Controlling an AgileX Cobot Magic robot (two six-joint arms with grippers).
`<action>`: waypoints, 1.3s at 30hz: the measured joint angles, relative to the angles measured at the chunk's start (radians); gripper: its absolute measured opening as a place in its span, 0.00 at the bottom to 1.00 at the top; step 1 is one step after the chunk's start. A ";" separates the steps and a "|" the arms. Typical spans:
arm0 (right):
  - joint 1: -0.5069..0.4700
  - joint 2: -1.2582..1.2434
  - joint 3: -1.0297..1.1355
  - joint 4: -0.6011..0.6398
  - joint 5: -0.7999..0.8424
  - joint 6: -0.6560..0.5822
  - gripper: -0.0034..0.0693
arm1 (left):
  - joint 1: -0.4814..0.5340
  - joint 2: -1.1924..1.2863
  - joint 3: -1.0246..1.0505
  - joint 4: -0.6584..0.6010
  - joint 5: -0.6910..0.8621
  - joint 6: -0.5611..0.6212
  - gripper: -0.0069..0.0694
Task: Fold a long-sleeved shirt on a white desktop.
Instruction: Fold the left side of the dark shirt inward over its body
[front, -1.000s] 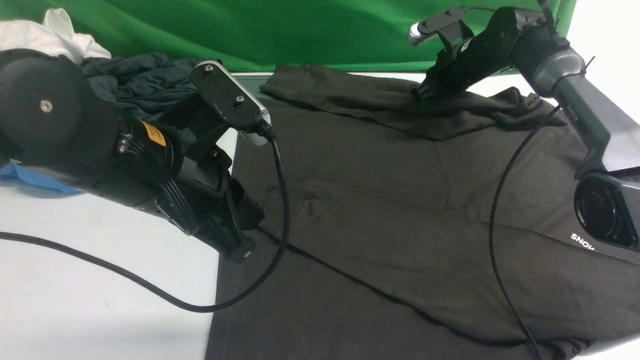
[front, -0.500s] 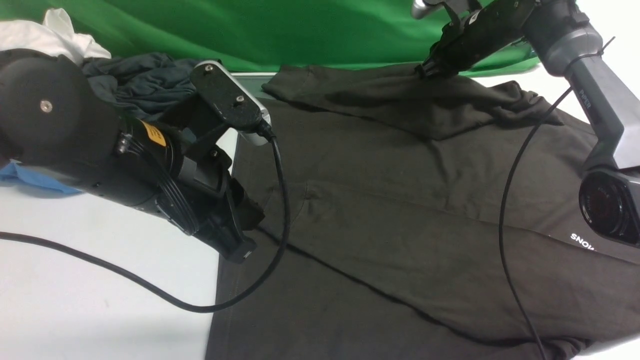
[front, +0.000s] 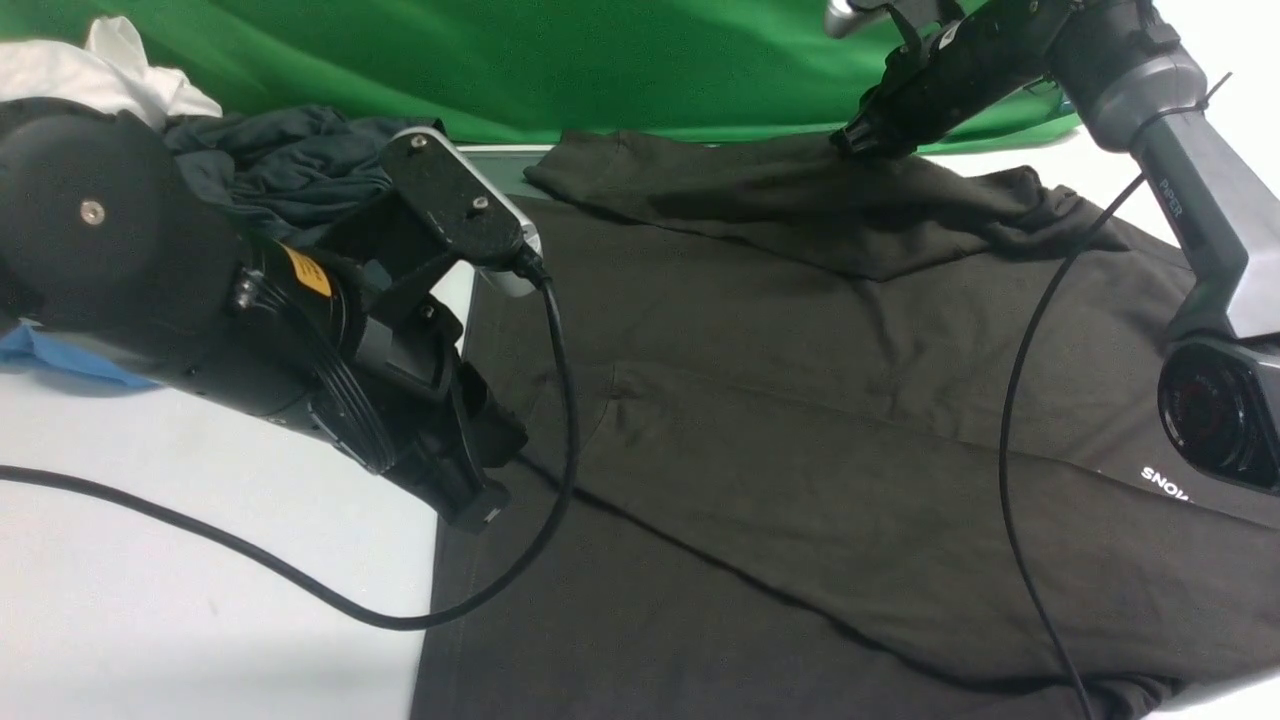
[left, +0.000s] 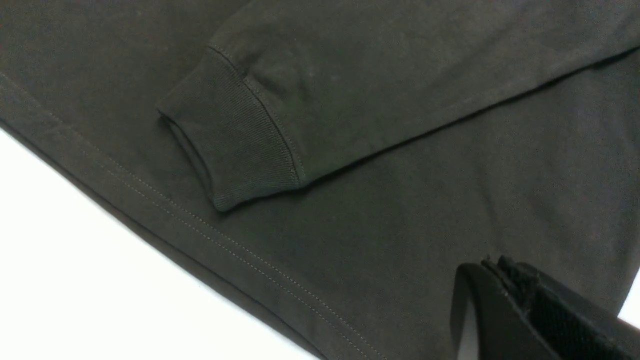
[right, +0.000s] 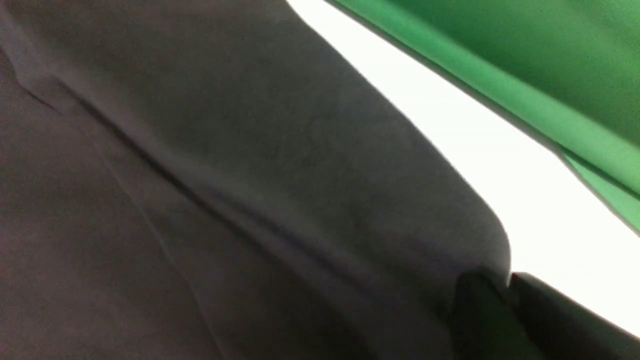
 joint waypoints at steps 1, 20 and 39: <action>0.000 0.000 0.000 0.000 0.000 0.000 0.18 | 0.000 0.000 0.000 0.000 0.000 0.000 0.11; -0.002 0.037 -0.001 -0.002 -0.038 0.085 0.67 | 0.000 0.000 0.000 0.001 -0.008 0.000 0.11; -0.003 0.068 -0.010 -0.006 -0.109 0.107 0.11 | 0.000 0.000 0.000 0.001 -0.010 0.000 0.11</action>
